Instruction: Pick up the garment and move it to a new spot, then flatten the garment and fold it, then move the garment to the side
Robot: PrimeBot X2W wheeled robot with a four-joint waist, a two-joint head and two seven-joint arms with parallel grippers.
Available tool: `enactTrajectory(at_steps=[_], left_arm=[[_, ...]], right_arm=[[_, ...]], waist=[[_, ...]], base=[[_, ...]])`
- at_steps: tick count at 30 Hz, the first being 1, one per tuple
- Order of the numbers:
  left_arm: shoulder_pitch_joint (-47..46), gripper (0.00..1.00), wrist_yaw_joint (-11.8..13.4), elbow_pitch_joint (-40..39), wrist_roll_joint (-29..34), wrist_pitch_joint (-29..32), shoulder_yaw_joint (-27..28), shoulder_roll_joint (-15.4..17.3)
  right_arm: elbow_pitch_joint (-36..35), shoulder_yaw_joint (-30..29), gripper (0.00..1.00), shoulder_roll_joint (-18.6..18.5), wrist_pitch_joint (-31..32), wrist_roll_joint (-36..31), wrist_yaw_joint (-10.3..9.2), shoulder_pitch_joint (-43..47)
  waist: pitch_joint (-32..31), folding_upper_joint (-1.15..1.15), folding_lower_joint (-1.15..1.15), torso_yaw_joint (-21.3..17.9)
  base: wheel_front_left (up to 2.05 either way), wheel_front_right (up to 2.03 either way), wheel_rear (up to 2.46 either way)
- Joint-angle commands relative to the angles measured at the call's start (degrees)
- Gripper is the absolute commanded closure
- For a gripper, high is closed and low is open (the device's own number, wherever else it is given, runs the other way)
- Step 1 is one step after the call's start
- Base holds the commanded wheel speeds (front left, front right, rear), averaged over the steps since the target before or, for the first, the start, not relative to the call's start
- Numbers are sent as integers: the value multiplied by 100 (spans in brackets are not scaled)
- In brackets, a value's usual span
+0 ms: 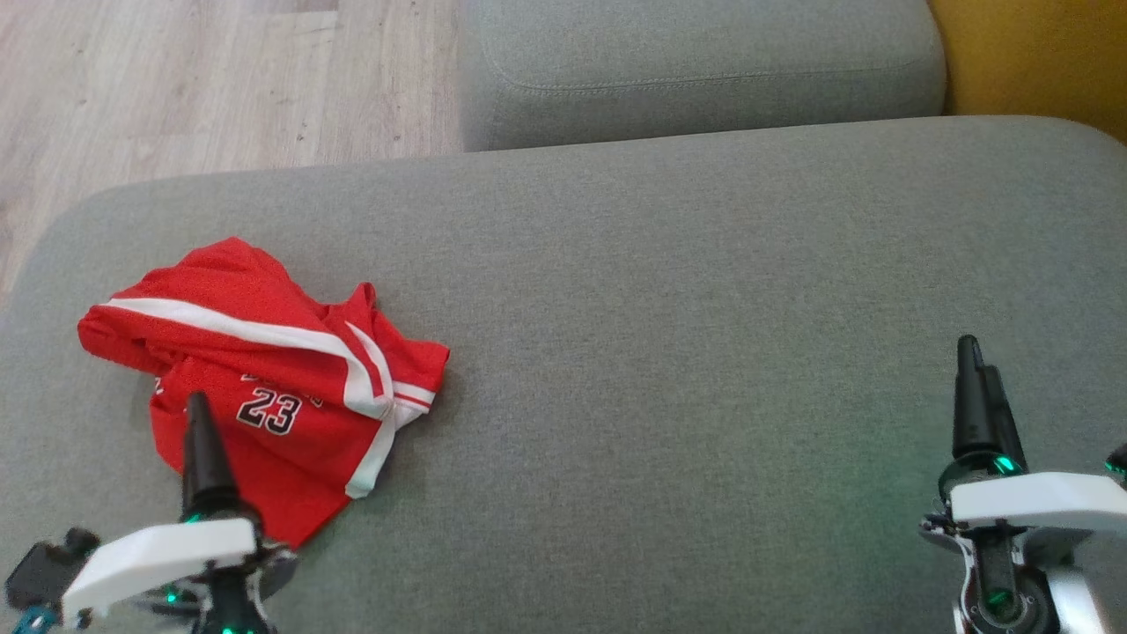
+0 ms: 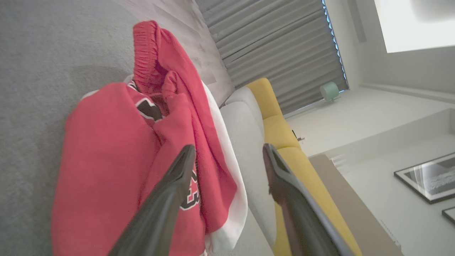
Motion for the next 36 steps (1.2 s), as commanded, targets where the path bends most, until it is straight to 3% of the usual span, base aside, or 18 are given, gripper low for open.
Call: enactTrajectory(at_steps=[1,23,36], left_arm=[[-286,0,-10,-225,56,-38,64,44],[-357,0,-143,-336,2824,-429,-1085,54],[-420,0,-159,-273,3911,-633,-1523,71]], right_arm=[[-238,74,0,-44,-51,-81,6,-290],[-437,647,0,-51,-440,-2490,8,-225],[-465,745,0,-55,-642,-3592,10,-219]], waist=[[0,0,0,1],[21,0,0,-6],[29,0,0,-105]], base=[[0,0,0],[0,0,0],[0,0,0]])
